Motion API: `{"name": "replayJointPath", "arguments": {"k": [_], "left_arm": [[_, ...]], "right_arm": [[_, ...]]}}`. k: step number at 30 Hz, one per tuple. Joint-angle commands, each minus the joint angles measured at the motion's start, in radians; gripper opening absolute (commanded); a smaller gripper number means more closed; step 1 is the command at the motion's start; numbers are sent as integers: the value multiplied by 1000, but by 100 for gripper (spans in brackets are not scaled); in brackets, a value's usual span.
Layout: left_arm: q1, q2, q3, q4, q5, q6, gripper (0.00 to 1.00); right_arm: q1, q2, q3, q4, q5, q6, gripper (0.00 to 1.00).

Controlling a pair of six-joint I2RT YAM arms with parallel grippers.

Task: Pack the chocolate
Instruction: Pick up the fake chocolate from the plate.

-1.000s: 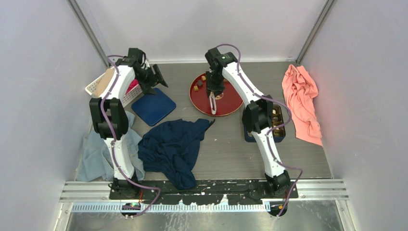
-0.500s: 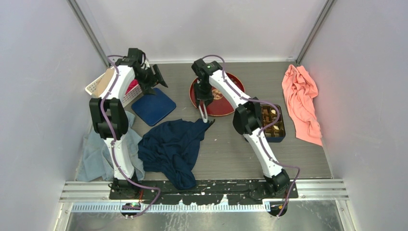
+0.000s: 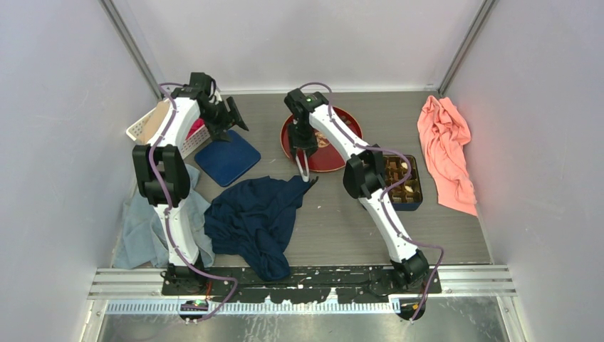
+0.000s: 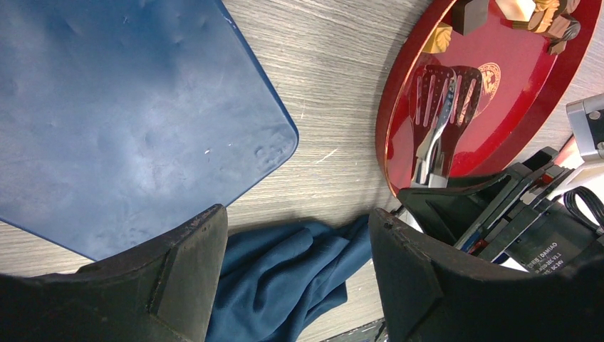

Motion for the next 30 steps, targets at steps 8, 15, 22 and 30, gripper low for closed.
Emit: {"name": "replayJointPath", "arguments": {"k": [8,15,22,30], "left_arm": [[7,-69,2,8,26,0,73],[8,-66,1,7,30,3,73],[7,-57,6,7,45,4,73],[-72,31,55,142,88,-95,72]], "right_arm": [[3,43,120,21,27,-23,52],[3,72,147,53,51,-48,51],[3,67,148,80,55,-51,50],[3,54,135,99,31,-39,50]]}}
